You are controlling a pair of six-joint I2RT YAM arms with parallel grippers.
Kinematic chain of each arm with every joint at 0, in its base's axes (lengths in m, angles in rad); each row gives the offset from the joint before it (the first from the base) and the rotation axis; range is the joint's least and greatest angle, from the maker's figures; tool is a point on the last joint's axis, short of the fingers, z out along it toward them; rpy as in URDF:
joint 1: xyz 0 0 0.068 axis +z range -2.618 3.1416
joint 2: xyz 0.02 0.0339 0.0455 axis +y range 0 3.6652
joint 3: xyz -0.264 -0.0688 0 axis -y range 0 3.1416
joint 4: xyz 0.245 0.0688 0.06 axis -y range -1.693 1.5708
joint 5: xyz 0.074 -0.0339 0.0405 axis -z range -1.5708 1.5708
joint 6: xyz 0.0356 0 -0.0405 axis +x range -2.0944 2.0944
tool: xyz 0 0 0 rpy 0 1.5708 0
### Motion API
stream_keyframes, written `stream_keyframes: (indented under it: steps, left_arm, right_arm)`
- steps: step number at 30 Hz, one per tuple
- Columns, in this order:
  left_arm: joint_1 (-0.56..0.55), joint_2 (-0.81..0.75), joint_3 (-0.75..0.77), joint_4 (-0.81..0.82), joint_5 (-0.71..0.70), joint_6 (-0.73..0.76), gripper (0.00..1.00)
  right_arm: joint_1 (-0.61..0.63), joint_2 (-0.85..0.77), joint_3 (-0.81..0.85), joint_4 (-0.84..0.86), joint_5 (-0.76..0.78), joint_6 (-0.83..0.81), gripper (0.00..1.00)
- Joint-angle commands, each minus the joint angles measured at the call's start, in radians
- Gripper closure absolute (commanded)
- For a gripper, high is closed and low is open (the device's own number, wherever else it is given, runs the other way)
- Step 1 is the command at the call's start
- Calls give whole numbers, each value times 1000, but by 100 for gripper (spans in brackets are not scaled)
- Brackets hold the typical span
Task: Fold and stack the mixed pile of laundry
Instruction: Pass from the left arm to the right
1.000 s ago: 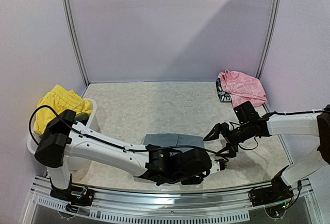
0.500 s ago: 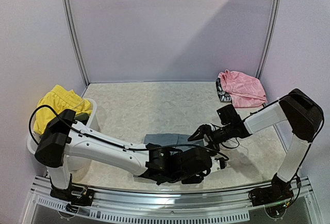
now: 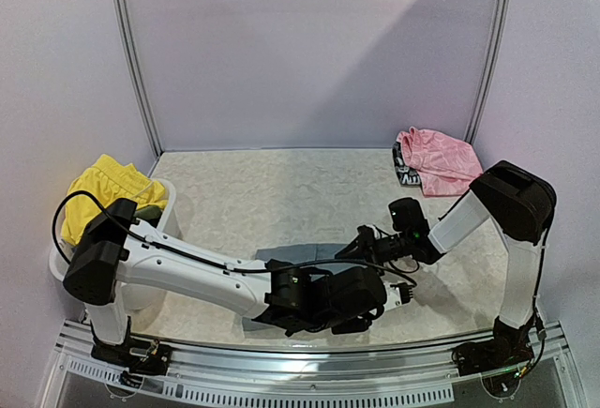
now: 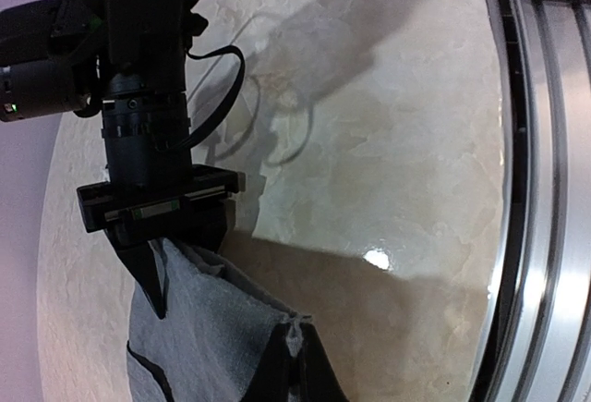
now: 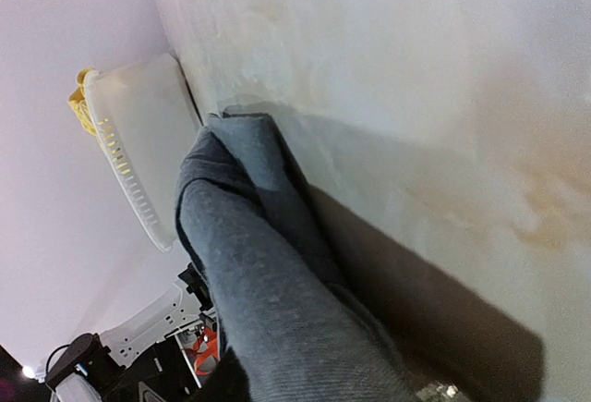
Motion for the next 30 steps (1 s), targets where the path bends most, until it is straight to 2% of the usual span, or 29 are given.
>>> stream_keyframes:
  steps: [1, 4, 6, 10, 12, 13, 21, 30]
  left_arm:
    - [9, -30, 23, -10, -8, -28, 100]
    - [7, -30, 25, -21, -4, -38, 98]
    - [6, -30, 28, -32, 1, -49, 87]
    - [-5, -45, 16, -47, -9, -72, 45]
    - [-11, -65, -4, -41, -22, -77, 6]
    - [-13, -76, -14, -41, -24, -81, 1]
    - [-16, -192, -53, -135, -106, -192, 0]
    - [-13, -360, -114, -358, -339, -466, 1]
  right_arm:
    - [5, 25, 15, 80, -2, 23, 77]
    - [5, 29, 28, 66, -4, 14, 92]
    - [5, 29, 37, 48, -4, 8, 99]
    - [5, 17, 67, -41, -2, -27, 100]
    - [6, 7, 101, -137, 5, -76, 100]
    - [4, -1, 119, -192, 10, -109, 100]
    - [-18, -39, 278, -669, 78, -425, 100]
    - [-82, -39, 470, -1023, 160, -661, 100]
